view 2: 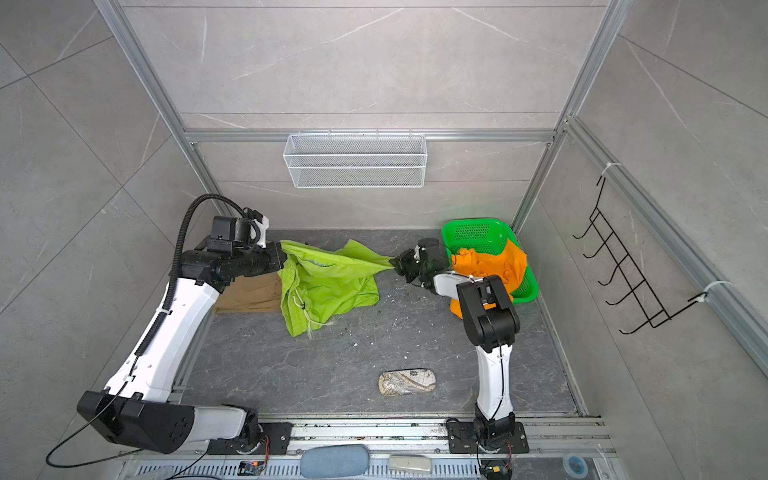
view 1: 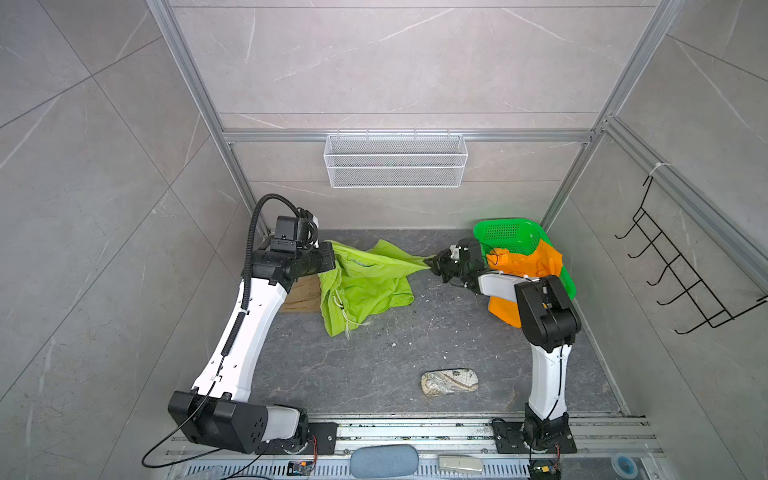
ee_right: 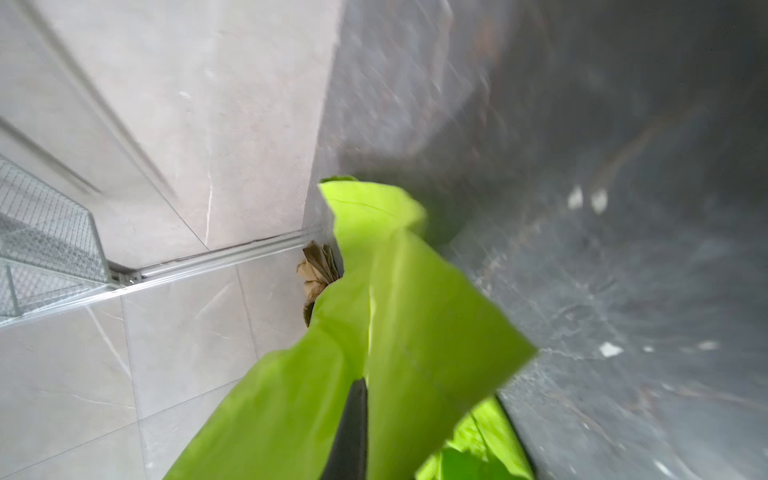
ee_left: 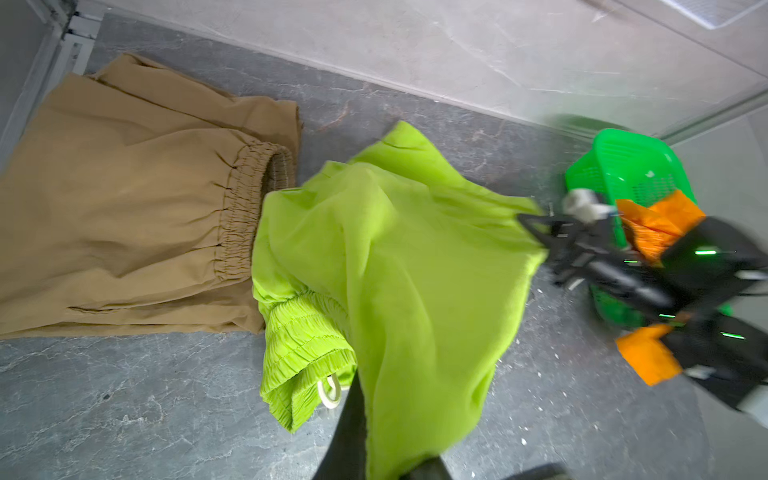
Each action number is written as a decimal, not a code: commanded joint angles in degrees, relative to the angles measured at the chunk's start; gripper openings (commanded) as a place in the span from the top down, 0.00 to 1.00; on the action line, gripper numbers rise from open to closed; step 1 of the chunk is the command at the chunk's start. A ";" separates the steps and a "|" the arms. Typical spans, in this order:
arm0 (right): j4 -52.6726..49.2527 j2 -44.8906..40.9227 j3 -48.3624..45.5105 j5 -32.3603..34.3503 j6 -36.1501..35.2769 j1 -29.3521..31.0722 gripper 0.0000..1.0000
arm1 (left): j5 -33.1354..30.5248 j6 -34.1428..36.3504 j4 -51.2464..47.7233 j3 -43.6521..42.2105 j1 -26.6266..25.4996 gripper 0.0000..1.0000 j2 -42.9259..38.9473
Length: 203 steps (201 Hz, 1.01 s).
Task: Fold and stack the shorts
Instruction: 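Hold the lime-green shorts up with the left gripper while the right grasps their far edge, then raise the lime-green shorts high with both grippers, stretching them between the grippers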
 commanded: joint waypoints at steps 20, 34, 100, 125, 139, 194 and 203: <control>-21.01 -10.02 9.66 3.64 -17.68 -2.91 1.00 | -9.05 7.55 -2.18 11.40 -0.68 1.00 4.43; -23.69 -10.73 12.26 3.17 -18.43 -4.24 1.00 | -14.44 11.43 -5.29 17.42 -0.91 1.00 6.90; -37.36 -18.96 29.69 3.28 -24.73 -10.26 1.00 | -8.65 11.08 -7.75 39.49 -1.40 1.00 9.94; -41.67 -24.24 35.07 2.74 -28.89 -11.47 1.00 | -3.45 7.32 -5.25 41.57 -3.78 1.00 6.27; -42.81 -27.19 36.91 2.20 -31.02 -11.81 1.00 | -0.82 5.55 -4.00 42.58 -5.30 1.00 4.14; -37.49 -36.81 39.58 -4.38 -26.86 -22.11 1.00 | 7.07 -3.54 0.41 48.36 -7.81 1.00 -1.28; -37.18 -36.37 41.65 -5.49 -25.49 -24.36 1.00 | 7.18 -4.10 0.36 49.18 -7.81 1.00 -1.00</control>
